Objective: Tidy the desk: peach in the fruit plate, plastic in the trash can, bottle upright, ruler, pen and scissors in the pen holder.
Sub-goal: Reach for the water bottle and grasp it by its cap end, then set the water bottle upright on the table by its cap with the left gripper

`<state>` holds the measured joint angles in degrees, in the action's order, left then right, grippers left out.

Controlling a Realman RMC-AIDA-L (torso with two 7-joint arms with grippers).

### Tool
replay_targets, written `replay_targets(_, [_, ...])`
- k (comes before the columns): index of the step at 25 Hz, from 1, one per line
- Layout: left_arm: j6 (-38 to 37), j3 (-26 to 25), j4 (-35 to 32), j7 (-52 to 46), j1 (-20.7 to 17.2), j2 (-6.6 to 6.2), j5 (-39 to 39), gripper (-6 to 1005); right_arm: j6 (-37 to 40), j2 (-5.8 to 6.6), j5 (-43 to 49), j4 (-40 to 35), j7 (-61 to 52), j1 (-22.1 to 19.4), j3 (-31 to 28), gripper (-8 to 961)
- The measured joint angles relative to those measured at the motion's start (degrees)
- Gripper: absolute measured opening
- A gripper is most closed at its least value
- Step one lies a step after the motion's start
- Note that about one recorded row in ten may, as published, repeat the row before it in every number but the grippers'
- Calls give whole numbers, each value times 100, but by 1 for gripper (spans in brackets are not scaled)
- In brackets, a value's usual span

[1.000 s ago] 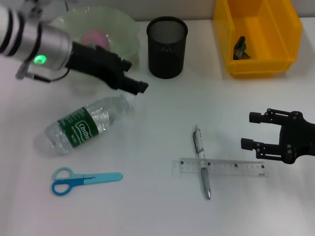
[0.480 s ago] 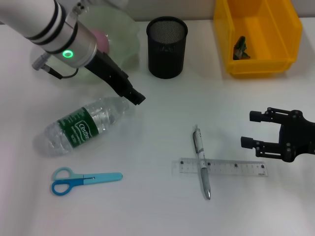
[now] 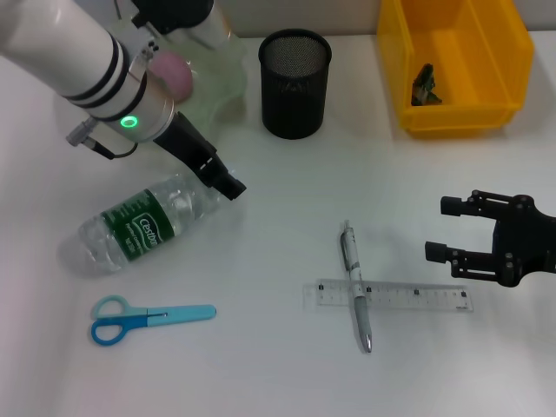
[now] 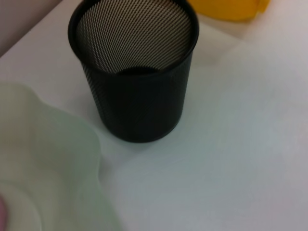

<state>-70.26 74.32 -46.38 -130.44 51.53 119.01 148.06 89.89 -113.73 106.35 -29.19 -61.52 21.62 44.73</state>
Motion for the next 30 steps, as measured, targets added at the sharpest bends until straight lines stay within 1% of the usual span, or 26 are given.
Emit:
replay_targets(7, [309, 156, 242, 36, -20, -1, 4, 642, 1, 0, 0, 7, 0, -5, 0, 740])
replay_targets(11, [330, 292, 248, 36, -36, 3, 0, 640, 2, 0, 0, -12, -18, -9, 0, 740])
replay_targets(23, [407, 488, 190, 34, -50, 9, -28, 632, 11, 0, -1, -17, -36, -21, -46, 740])
replay_targets(28, [287, 517, -140, 35, -144, 6, -192, 446, 11, 0, -1, -17, -33, -34, -60, 740])
replay_targets(30, [162, 495, -497, 77, -306, -13, -416, 446, 12, 0, -1, -17, -32, -35, -61, 740])
